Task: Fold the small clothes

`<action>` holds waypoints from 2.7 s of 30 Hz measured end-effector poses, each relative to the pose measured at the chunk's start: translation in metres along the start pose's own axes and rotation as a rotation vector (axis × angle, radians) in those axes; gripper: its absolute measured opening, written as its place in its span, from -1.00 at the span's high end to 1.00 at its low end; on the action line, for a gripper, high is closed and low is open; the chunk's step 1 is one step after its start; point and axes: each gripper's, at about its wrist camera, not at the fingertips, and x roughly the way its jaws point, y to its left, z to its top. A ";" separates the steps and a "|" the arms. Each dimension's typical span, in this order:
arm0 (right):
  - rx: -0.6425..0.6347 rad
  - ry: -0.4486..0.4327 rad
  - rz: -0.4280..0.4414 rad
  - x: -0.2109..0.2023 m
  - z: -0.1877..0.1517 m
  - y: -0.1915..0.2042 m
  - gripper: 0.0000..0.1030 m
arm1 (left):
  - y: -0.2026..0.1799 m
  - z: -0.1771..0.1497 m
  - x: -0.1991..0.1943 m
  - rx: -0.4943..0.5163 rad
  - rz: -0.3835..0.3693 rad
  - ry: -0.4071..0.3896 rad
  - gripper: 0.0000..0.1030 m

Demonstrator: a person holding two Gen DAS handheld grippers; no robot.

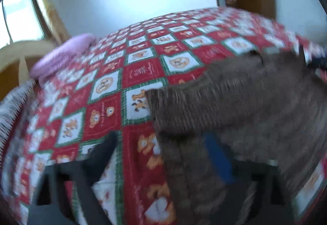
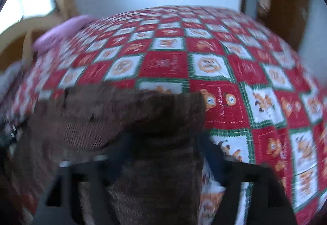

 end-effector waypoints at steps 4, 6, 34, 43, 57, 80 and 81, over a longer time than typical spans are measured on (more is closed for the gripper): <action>-0.210 0.069 -0.028 0.013 -0.011 0.038 -0.52 | -0.026 -0.003 0.015 0.145 0.059 0.017 -0.85; -0.278 0.066 -0.079 0.027 -0.004 0.050 -0.52 | -0.026 0.013 0.027 0.136 0.074 0.007 -0.87; 0.248 -0.001 0.023 -0.024 -0.047 -0.087 -0.52 | 0.048 -0.005 0.030 -0.302 0.092 0.103 -0.89; 0.166 0.049 0.011 -0.016 -0.065 -0.065 -0.04 | 0.045 -0.020 0.039 -0.332 0.094 0.123 -1.00; 0.159 0.036 0.055 0.022 -0.015 -0.064 0.97 | 0.063 -0.030 0.039 -0.457 0.021 0.119 -1.00; 0.102 0.032 0.104 -0.033 -0.051 -0.016 0.29 | 0.053 -0.029 0.039 -0.409 0.062 0.130 -1.00; 0.093 0.064 0.108 -0.031 -0.062 -0.010 0.29 | 0.052 -0.029 0.039 -0.399 0.081 0.134 -1.00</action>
